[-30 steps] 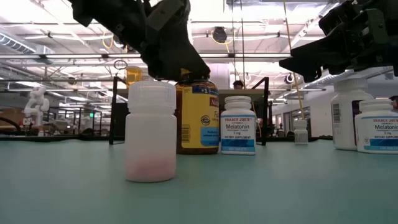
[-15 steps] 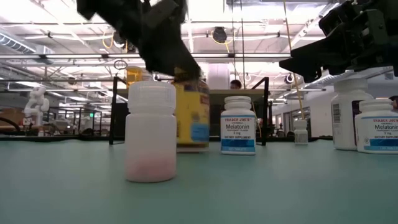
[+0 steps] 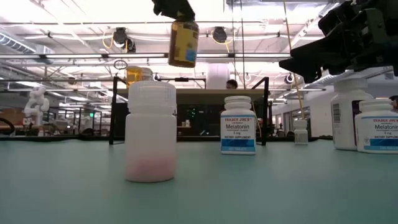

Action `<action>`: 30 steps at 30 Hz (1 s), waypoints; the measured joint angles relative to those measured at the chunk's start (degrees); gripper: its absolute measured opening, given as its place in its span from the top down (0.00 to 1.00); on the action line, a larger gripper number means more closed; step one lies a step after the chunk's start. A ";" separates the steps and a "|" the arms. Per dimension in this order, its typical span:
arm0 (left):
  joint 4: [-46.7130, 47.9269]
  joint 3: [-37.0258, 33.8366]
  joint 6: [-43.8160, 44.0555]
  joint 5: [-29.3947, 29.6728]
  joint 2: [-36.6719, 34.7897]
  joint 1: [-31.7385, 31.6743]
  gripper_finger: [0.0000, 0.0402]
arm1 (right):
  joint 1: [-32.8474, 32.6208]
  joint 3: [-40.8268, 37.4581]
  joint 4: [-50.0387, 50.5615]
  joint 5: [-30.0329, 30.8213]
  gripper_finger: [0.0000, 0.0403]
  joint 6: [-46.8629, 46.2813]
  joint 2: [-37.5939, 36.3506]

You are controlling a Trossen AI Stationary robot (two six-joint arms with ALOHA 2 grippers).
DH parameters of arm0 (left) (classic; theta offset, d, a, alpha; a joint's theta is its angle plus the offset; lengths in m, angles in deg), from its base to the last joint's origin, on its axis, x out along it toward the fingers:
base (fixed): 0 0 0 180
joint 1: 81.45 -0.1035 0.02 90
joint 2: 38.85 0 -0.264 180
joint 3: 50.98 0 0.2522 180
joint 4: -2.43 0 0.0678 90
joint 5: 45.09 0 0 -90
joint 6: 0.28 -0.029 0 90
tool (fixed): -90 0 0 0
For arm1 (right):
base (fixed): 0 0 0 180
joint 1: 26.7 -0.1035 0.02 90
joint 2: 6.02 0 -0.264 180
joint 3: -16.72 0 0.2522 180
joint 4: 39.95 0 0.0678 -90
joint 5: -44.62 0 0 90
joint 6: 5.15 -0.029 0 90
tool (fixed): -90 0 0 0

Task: Pick and place medicine bottles onto shelf by color
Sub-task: Put the yellow pill bottle on the shelf

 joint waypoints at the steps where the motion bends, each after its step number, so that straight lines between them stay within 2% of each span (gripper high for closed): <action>1: -0.12 0.83 -1.47 -1.53 0.03 -1.93 0.42 | 0.01 0.00 0.07 0.00 0.44 -0.10 0.00; 7: -2.10 1.84 -5.33 -7.74 -0.03 -15.93 0.43 | 0.01 0.00 1.04 0.11 0.44 -0.13 0.00; 11: -3.78 1.45 -5.07 -15.14 1.98 -24.03 0.45 | 0.01 0.00 1.32 0.13 0.44 -0.09 0.00; 15: -3.76 1.42 -4.55 -20.57 5.06 -29.07 0.42 | 0.02 0.00 1.29 0.25 0.44 0.28 0.00; 23: -3.93 1.48 -5.55 -22.87 10.48 -31.57 0.42 | 0.08 0.00 1.35 0.35 0.44 0.72 0.00; 30: -2.80 1.51 -6.68 -22.64 10.44 -31.61 0.38 | 0.08 0.00 3.40 1.30 0.44 0.57 -0.01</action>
